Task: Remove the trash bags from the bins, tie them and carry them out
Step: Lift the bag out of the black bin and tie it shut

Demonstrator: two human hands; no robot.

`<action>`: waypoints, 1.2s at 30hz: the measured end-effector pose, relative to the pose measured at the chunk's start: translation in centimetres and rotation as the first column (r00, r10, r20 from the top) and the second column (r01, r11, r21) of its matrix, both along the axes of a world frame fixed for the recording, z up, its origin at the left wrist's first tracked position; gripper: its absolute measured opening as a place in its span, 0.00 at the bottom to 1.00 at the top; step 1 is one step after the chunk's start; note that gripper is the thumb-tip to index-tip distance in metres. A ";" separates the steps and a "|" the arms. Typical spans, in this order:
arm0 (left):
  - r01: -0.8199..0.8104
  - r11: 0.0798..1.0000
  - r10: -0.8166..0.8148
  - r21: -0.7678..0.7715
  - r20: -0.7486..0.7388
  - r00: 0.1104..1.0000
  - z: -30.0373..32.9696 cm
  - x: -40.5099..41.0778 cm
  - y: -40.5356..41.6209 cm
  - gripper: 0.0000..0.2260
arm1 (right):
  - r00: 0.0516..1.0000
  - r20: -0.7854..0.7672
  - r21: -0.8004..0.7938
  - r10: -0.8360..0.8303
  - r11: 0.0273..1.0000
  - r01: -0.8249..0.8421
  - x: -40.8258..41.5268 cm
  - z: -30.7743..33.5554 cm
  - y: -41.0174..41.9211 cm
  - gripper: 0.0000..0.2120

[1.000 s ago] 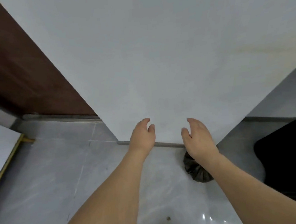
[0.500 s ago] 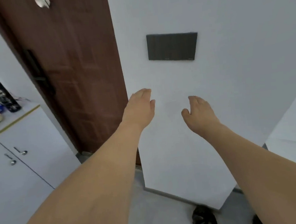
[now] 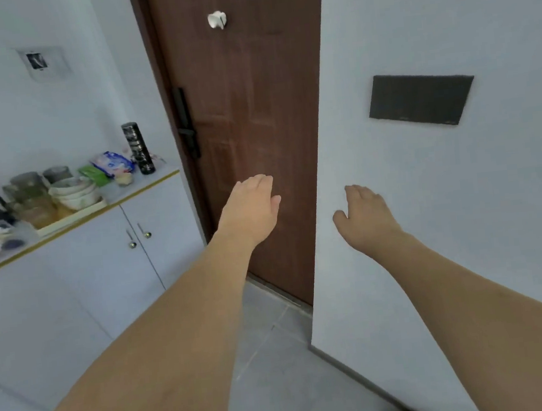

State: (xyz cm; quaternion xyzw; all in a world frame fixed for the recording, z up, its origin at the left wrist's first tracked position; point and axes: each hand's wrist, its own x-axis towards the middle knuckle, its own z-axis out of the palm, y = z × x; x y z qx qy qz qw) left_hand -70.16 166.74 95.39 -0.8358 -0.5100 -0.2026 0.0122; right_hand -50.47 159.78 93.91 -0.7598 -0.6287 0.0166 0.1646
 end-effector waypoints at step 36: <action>-0.702 0.514 0.828 -0.494 0.070 0.556 -31.6 -70.5 -10.0 0.22 | 0.755 -0.511 -0.358 0.411 0.697 -0.621 -68.5 -30.0 7.9 0.26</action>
